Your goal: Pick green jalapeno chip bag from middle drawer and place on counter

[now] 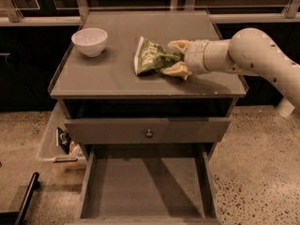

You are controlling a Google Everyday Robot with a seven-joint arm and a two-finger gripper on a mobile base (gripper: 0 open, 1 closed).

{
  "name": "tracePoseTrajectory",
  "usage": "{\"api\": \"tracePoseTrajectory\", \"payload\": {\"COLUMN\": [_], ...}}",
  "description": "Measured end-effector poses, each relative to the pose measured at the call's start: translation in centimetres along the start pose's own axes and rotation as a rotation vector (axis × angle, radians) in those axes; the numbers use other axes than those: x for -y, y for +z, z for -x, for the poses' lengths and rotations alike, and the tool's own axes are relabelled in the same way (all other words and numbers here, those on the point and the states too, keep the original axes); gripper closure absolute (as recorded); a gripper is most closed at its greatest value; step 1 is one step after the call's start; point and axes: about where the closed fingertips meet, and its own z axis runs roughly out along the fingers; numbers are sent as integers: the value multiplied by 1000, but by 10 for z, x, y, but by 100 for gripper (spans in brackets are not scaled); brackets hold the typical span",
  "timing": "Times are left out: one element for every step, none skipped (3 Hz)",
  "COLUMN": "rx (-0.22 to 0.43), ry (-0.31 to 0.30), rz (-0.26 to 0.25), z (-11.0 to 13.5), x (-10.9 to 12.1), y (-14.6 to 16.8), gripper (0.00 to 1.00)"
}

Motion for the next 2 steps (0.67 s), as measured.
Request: {"api": "tracePoseTrajectory", "payload": {"rx": [0,0], "ry": [0,0], "rz": [0,0], "z": [0,0], "x": [0,0], "y": [0,0], "gripper": [0,0]}}
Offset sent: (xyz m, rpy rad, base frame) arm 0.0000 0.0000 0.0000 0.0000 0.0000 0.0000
